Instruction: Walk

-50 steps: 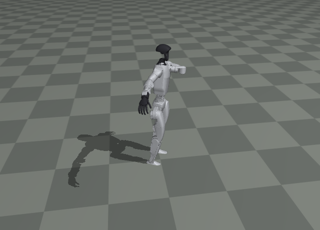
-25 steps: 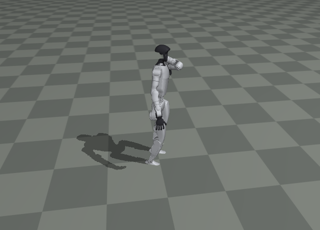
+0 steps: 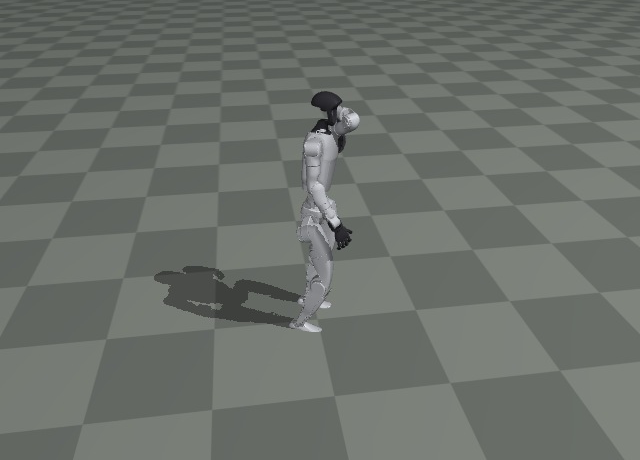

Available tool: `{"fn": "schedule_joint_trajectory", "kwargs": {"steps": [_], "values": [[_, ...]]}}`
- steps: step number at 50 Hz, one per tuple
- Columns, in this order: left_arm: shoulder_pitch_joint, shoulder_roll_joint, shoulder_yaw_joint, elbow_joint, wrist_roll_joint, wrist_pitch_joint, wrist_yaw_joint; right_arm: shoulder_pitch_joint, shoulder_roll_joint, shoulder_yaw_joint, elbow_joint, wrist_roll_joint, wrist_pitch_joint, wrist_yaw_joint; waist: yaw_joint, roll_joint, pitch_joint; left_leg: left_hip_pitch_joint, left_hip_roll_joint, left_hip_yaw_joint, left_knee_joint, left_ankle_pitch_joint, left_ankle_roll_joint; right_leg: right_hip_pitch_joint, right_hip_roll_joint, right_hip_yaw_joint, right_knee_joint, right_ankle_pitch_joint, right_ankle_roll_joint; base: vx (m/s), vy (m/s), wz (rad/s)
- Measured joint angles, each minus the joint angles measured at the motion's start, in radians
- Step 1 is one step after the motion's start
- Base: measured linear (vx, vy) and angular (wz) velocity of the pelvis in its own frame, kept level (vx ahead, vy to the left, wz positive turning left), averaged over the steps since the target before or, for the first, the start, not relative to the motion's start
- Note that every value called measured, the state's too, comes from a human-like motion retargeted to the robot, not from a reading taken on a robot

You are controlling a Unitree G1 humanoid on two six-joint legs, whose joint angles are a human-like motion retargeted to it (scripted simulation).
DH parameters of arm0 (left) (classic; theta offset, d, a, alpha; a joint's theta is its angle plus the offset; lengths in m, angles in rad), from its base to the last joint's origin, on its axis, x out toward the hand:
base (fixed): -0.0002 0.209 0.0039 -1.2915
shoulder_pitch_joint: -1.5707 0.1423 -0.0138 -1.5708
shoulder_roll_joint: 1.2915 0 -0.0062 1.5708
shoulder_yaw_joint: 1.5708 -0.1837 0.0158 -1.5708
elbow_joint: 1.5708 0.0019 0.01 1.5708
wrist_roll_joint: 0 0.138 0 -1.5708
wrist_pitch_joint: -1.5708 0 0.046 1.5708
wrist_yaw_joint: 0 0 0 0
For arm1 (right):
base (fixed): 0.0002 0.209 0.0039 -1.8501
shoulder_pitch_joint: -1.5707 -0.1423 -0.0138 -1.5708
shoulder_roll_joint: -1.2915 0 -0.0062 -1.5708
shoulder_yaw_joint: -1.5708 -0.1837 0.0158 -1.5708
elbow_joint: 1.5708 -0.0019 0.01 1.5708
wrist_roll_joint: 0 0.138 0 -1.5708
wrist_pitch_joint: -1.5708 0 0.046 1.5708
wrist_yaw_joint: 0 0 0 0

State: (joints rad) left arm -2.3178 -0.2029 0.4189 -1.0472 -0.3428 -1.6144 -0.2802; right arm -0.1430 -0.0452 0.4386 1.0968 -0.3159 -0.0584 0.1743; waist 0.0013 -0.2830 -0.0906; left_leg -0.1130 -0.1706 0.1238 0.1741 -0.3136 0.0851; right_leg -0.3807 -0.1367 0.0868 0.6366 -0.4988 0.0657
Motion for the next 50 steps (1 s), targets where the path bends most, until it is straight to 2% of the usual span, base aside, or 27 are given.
{"fn": "schedule_joint_trajectory", "kwargs": {"steps": [20,50], "values": [[-0.002,0.047,0.037,0.000,-0.004,0.000,0.033,-0.007,-0.046,-0.054,0.055,0.032,0.033,-0.047,0.004,0.045,-0.023,-0.075,0.010,-0.004,0.072,-0.025,-0.004,-0.026,-0.001,-0.021,-0.022,0.014,0.011,0.00,0.00,0.00],[-0.010,0.066,0.101,0.000,-0.001,0.000,0.066,0.000,-0.072,-0.039,0.124,0.044,0.039,-0.077,0.017,0.046,-0.044,-0.144,0.010,0.004,0.189,-0.103,0.011,-0.044,-0.016,-0.039,-0.004,0.000,0.028,0.00,0.01,0.00]]}}
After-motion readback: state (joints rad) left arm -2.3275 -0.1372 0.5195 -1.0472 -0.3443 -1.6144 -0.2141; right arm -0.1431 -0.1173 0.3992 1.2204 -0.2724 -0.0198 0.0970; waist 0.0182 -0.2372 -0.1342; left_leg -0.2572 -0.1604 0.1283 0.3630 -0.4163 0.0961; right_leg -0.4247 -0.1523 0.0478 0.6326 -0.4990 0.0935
